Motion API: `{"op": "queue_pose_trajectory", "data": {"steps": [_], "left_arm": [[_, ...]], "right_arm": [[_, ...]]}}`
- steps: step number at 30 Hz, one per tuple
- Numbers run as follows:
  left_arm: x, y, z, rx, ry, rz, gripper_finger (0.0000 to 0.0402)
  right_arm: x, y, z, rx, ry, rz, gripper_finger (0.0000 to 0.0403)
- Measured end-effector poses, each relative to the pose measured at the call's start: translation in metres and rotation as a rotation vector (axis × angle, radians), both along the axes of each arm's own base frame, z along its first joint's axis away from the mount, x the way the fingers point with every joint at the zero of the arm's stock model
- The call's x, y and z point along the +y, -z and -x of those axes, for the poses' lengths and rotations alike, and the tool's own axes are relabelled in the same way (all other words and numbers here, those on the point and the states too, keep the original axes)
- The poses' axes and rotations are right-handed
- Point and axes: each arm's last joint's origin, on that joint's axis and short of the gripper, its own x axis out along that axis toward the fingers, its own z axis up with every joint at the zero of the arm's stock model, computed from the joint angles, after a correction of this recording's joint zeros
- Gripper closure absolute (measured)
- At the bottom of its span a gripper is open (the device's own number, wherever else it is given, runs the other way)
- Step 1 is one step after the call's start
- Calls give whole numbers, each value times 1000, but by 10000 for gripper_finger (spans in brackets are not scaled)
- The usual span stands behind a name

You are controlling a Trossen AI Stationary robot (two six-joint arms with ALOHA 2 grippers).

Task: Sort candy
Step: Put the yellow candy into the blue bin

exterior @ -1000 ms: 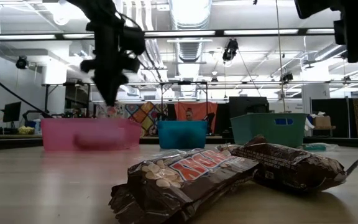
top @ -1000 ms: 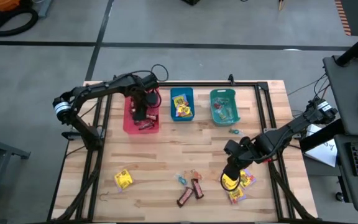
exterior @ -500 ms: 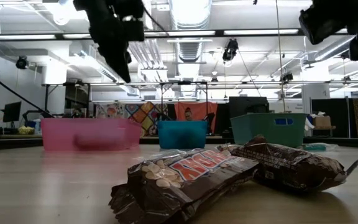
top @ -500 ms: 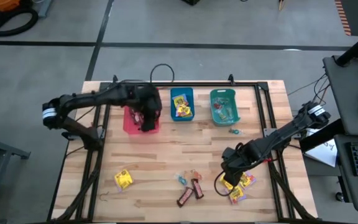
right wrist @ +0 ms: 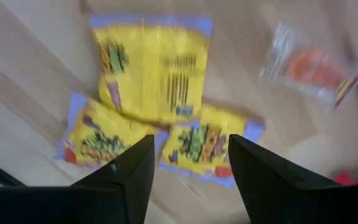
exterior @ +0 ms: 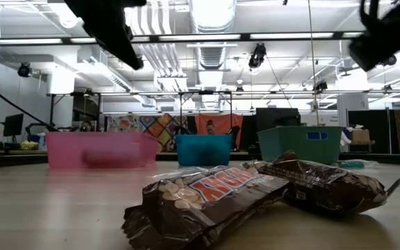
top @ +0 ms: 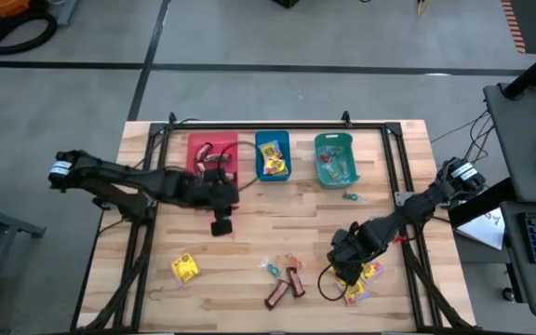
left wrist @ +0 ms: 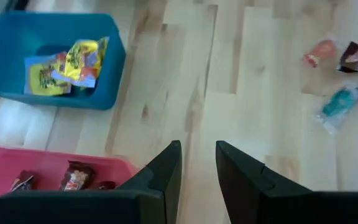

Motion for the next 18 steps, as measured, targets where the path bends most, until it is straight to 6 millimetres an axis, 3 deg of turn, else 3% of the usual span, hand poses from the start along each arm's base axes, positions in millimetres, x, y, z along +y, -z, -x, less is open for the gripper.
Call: {"op": "queue_pose_trajectory", "data": {"steps": [8, 18], "left_arm": [[-31, -2, 6, -47, 15, -68, 318], [-32, -3, 6, -60, -1, -64, 318]], "right_arm": [[6, 26, 26, 127, 42, 7, 202], [-1, 56, 41, 116, 38, 10, 202]]}}
